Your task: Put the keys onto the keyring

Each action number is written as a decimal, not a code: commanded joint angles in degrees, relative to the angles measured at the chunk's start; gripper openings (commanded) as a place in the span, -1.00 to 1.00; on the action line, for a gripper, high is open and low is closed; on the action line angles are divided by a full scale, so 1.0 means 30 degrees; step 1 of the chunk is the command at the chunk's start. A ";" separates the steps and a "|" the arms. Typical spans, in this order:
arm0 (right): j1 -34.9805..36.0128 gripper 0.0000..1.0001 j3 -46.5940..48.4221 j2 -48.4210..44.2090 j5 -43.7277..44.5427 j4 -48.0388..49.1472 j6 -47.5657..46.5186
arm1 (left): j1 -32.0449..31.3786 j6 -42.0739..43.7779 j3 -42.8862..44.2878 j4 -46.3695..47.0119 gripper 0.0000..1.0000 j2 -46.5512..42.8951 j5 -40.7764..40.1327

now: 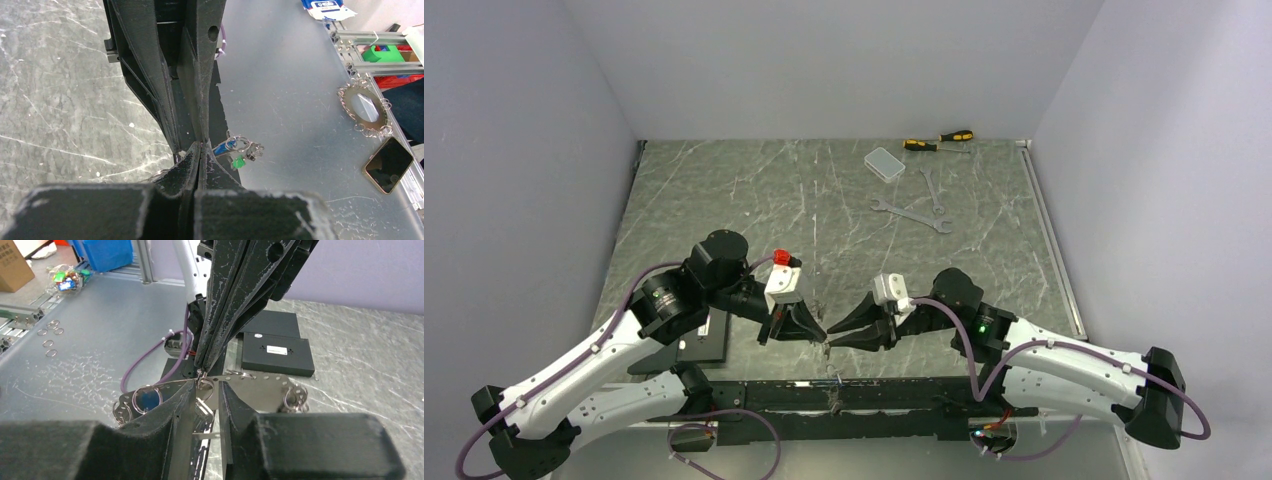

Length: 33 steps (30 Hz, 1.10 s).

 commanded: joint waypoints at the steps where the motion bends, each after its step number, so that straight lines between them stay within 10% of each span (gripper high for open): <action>1: 0.0109 -0.44 0.0139 0.0172 -0.0668 0.1517 0.0251 | 0.0010 -0.0022 0.0028 0.1159 -1.00 -0.0190 0.0746; 26: 0.1255 -0.35 0.0608 0.1883 -0.0392 0.2510 0.0251 | 0.0040 -0.0344 -0.0118 0.1563 -1.00 -0.0395 0.0865; 33: 0.1285 -0.30 -0.0107 0.0761 0.5362 0.0344 0.1634 | 0.0047 -0.1249 -0.0588 0.1827 -1.00 -0.0848 -0.2757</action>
